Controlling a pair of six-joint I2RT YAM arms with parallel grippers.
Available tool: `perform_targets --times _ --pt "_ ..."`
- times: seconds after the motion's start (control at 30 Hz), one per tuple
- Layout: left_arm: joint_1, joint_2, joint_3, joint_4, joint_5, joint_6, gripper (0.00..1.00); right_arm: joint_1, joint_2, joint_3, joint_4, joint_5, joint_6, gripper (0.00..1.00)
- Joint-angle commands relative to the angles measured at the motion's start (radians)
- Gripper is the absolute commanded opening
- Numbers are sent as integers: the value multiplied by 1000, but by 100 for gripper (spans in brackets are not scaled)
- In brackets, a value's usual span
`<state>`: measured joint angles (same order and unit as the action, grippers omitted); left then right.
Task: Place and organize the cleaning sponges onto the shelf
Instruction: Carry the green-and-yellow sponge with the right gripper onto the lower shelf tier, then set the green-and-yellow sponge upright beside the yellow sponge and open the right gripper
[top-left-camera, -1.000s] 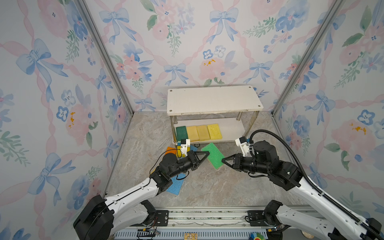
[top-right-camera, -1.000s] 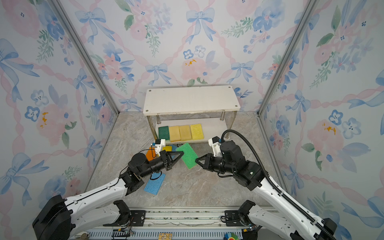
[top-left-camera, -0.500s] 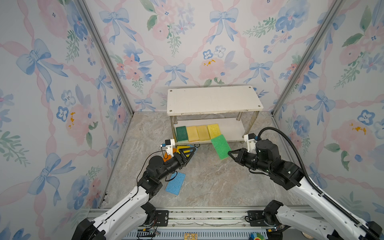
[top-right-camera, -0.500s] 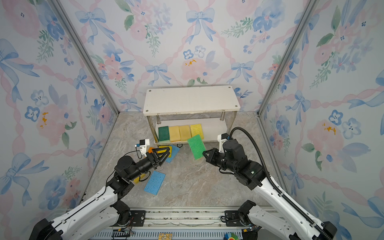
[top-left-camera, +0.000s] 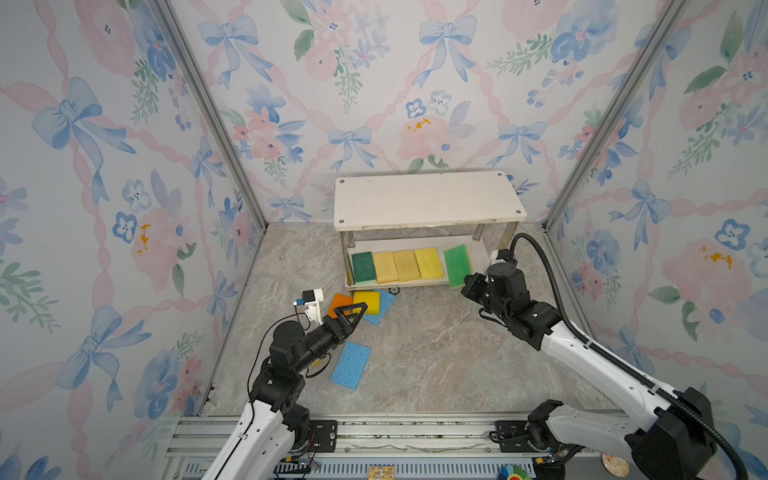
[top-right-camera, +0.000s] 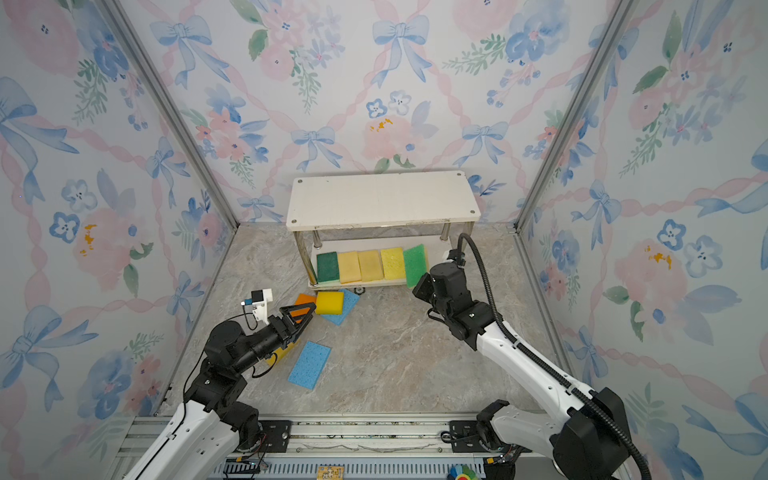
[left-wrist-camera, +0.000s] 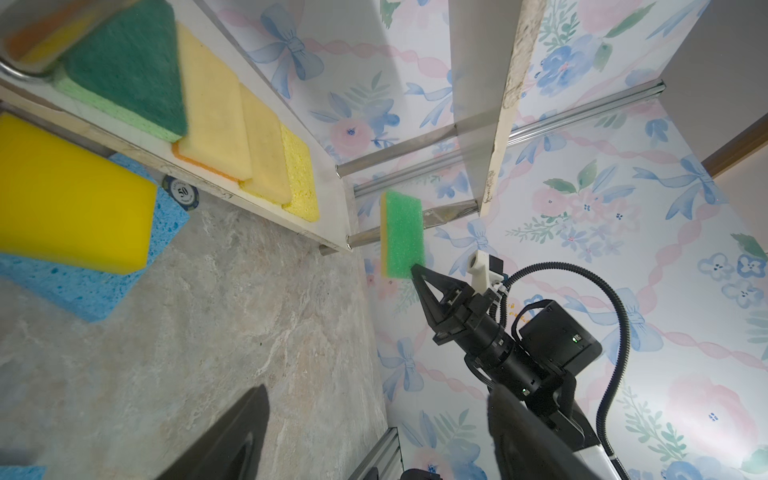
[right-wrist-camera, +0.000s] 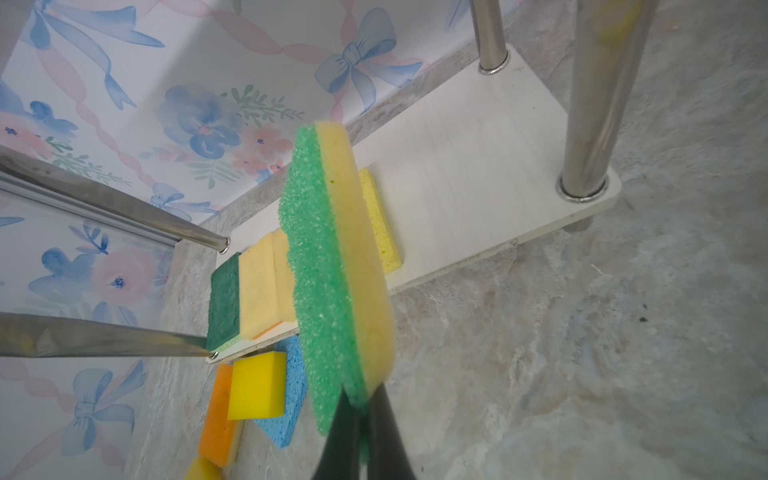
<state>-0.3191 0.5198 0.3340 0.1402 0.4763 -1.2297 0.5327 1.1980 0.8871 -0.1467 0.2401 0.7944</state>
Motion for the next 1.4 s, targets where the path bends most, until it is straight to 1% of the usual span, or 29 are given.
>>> perform_targets --times 0.0,0.17,0.3,0.67,1.03,1.07,1.1,1.17,1.23,1.37 --pt "6 -8 -13 -35 45 25 85 -39 57 -13 139 51 -72 0" --pt "7 -5 -15 -35 42 25 87 -72 151 26 189 37 -138 0" --pt "8 -4 -16 -36 50 16 87 -103 211 38 233 -9 -134 0" --pt "8 -37 -6 -66 58 -3 91 -126 372 81 284 -38 -122 0" --pt "9 -48 -6 -79 56 -16 96 -145 452 108 317 -75 -103 1" --pt "8 -46 -5 -78 56 -17 96 -147 451 114 314 -80 -103 2" --pt "8 -45 -5 -78 56 -16 97 -149 481 119 310 -81 -103 4" --pt "9 -46 -5 -79 55 -16 98 -155 490 128 302 -90 -99 10" --pt "9 -44 -5 -78 53 -17 98 -158 495 133 299 -94 -96 18" --pt "10 -43 -5 -78 53 -18 98 -161 505 138 293 -108 -92 28"
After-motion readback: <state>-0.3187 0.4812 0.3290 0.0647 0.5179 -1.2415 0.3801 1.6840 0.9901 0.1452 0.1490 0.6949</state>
